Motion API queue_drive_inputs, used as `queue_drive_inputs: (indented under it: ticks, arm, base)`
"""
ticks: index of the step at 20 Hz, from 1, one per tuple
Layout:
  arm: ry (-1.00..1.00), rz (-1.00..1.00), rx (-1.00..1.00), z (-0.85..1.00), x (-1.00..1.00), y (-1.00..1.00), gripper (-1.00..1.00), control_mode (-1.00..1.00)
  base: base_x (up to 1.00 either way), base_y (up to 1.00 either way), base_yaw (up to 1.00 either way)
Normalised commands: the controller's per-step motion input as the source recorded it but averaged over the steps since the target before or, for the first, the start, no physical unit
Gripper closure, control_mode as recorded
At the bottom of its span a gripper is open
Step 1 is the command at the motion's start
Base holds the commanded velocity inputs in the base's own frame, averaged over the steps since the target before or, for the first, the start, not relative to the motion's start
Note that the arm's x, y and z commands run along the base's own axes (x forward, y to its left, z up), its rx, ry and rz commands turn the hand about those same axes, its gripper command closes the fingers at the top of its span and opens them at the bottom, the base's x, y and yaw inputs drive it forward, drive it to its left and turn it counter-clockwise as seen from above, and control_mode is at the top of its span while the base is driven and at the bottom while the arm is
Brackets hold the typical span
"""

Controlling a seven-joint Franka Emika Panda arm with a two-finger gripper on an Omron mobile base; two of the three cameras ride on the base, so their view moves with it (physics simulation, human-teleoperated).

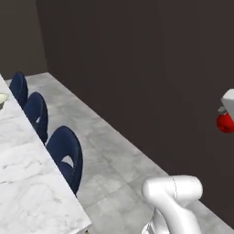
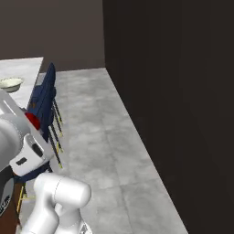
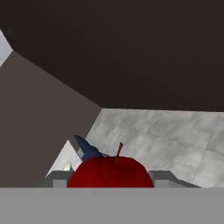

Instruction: Retrieve the apple and kiwi from the fridge and place them into the bowl on the dining table.

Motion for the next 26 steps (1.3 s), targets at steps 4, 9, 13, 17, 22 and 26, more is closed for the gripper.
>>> queue_drive_inputs:
  ticks: [4, 9, 13, 17, 22, 26]
  arm:
    - [0.00, 0.00, 0.00, 0.00, 0.00, 0.00, 1.00, 1.00]
    - [0.00, 0.00, 0.00, 0.00, 0.00, 0.00, 1.00, 1.00]
    - [0.00, 0.00, 0.00, 0.00, 0.00, 0.00, 1.00, 1.00]
    - [0.00, 0.00, 0.00, 0.00, 0.00, 0.00, 1.00, 1.00]
    - [0.00, 0.00, 0.00, 0.00, 0.00, 0.00, 1.00, 1.00]
    - [0.00, 0.00, 0.00, 0.00, 0.00, 0.00, 1.00, 1.00]
  base:
    - [1.00, 0.00, 0.55]
    - [1.00, -0.11, 0.58]
    - [1.00, -0.47, 0.52]
    - [1.00, -0.59, 0.51]
    - [1.00, -0.72, 0.50]
    - [1.00, -0.72, 0.49]
